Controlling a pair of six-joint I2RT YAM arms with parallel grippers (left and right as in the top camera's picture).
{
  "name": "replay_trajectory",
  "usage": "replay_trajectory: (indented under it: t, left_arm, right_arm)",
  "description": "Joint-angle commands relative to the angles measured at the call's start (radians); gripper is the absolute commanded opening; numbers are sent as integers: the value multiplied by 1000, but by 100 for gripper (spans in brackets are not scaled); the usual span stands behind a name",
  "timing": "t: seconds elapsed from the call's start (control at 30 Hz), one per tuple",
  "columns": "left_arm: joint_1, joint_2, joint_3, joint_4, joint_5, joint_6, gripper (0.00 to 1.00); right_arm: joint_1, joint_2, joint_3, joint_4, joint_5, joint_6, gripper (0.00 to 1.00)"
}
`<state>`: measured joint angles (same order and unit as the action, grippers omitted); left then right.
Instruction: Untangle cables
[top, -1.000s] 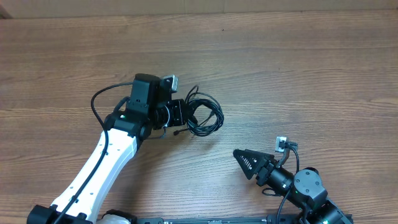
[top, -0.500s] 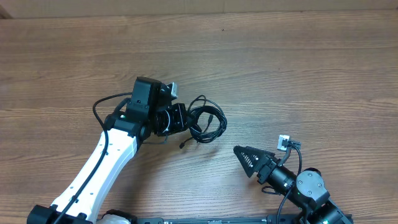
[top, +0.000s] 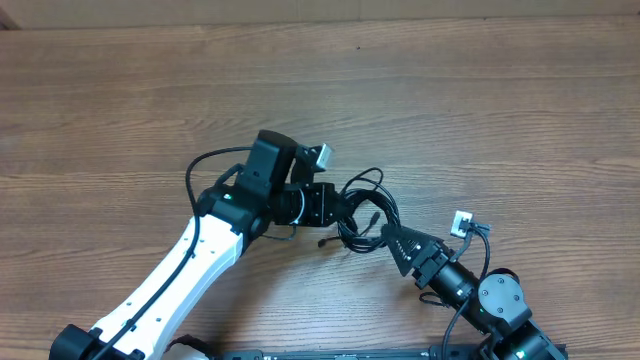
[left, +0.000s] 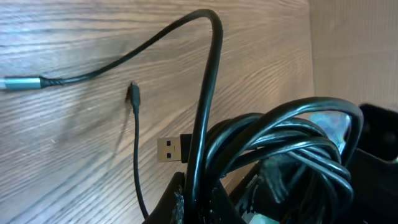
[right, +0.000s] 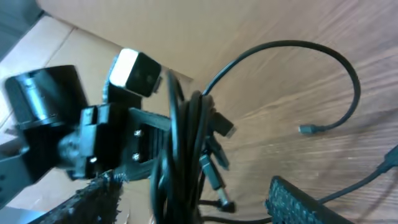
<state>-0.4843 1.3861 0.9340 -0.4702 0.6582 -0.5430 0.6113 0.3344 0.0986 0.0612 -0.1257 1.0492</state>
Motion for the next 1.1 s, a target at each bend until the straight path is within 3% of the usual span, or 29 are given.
replay_trajectory:
  t: [0.0, 0.13, 0.2, 0.27, 0.37, 0.4, 0.47, 0.53, 0.63, 0.8, 1.0, 1.07]
  left_arm:
    - [-34, 0, 17, 8, -23, 39, 5]
    - [-51, 0, 17, 3, -49, 74, 10]
    - [-52, 0, 17, -14, -135, 72, 20]
    - [-52, 0, 17, -28, -204, 72, 32]
    - [-51, 0, 17, -50, -356, 71, 51]
    - [-50, 0, 17, -53, -412, 66, 72]
    - [-41, 0, 17, -48, -437, 39, 91]
    - [-28, 0, 17, -43, -437, -4, 100]
    - [-4, 0, 17, -25, -422, -58, 100]
    - [1, 0, 17, 77, -267, -50, 100]
    - [0, 0, 17, 56, -124, 93, 100]
    - [0, 0, 17, 26, -114, 107, 95]
  right_arm:
    - [5, 53, 21, 26, 12, 32, 65]
    - [5, 133, 21, 124, -34, 32, 40]
    - [5, 172, 21, 155, -48, 32, 15]
    - [5, 180, 21, 150, -60, 27, 6]
    - [5, 182, 21, 135, -70, 24, 4]
    - [5, 182, 21, 126, -70, 23, 4]
    - [5, 182, 21, 117, -71, 24, 4]
    - [5, 182, 21, 117, -88, 23, 4]
    - [5, 182, 21, 116, -131, -26, 4]
    - [5, 182, 21, 118, -196, -141, 4]
    - [5, 182, 21, 169, -270, -274, 4]
    - [5, 182, 21, 195, -275, -278, 4]
